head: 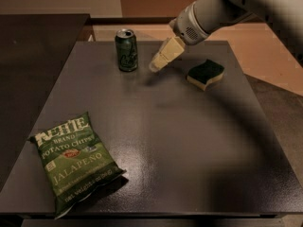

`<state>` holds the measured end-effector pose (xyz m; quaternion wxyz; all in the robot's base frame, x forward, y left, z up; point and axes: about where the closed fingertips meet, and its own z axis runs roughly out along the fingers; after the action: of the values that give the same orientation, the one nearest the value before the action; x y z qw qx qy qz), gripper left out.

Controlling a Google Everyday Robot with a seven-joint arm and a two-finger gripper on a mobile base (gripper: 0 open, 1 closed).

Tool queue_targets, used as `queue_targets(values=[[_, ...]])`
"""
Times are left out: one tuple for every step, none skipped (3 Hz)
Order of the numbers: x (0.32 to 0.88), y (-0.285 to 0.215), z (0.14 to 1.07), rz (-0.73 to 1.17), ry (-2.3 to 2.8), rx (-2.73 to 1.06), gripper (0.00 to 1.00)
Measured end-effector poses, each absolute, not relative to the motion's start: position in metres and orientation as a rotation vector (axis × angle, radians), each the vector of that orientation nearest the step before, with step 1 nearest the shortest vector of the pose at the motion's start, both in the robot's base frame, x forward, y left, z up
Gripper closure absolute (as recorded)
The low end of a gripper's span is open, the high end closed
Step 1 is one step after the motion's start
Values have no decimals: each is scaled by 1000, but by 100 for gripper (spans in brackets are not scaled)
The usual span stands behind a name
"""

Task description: Knock green can over

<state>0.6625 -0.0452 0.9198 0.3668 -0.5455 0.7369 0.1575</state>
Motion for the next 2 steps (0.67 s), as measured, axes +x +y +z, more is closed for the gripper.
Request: queue_targets(values=[[681,-15,914,462,1861,-1377,0],[697,10,910,516,1843,-1327,0]])
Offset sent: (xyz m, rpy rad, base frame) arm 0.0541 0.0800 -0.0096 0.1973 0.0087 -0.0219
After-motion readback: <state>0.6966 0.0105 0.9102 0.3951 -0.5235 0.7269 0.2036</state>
